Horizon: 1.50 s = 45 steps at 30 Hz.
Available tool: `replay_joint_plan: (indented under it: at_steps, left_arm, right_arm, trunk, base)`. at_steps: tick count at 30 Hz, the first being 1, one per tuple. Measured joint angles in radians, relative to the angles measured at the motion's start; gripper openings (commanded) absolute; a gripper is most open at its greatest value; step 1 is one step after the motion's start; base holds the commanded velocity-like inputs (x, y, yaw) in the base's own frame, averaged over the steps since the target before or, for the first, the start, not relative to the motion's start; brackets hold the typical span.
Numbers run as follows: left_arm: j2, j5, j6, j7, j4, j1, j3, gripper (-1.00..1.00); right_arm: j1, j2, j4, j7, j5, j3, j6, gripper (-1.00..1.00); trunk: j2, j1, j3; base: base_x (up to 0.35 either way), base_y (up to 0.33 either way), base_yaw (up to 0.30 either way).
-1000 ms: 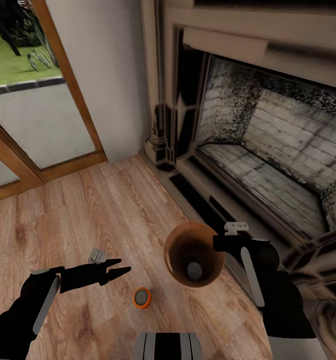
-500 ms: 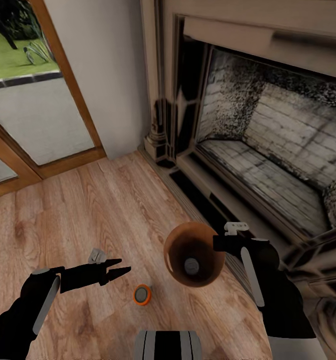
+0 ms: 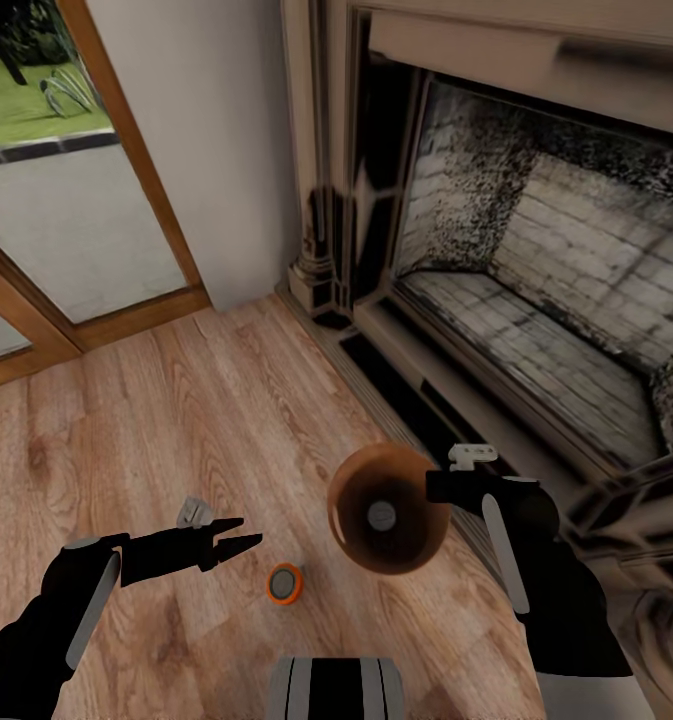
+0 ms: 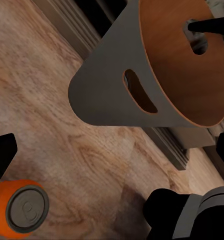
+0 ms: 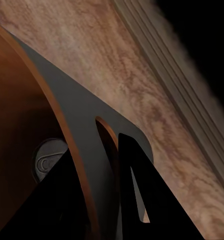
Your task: Put the three can of soda from the living room inside the tash can in the kitchen.
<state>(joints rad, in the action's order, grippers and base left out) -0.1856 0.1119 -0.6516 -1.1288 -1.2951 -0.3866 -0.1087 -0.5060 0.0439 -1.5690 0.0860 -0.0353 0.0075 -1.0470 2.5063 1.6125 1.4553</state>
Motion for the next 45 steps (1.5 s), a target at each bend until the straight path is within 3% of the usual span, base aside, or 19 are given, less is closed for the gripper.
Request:
replay_joint_plan:
  at_steps: [36,45]
  left_arm:
    - [0.0,0.002,0.0,0.001,0.0,0.0,0.0,1.0]
    - [0.001,0.002,0.0,0.001,0.0,0.0,0.0,1.0]
  right_arm:
    - [0.0,-0.001,0.0,0.0,0.003,-0.005,0.0,-1.0]
    - [0.0,-0.002,0.0,0.0,0.002,-0.011,0.0,-1.0]
  trunk:
    - [0.0,0.0,0.058]
    - [0.0,0.0,0.062]
  base:
    - [0.0,0.0,0.0]
    - [0.0,0.0,0.0]
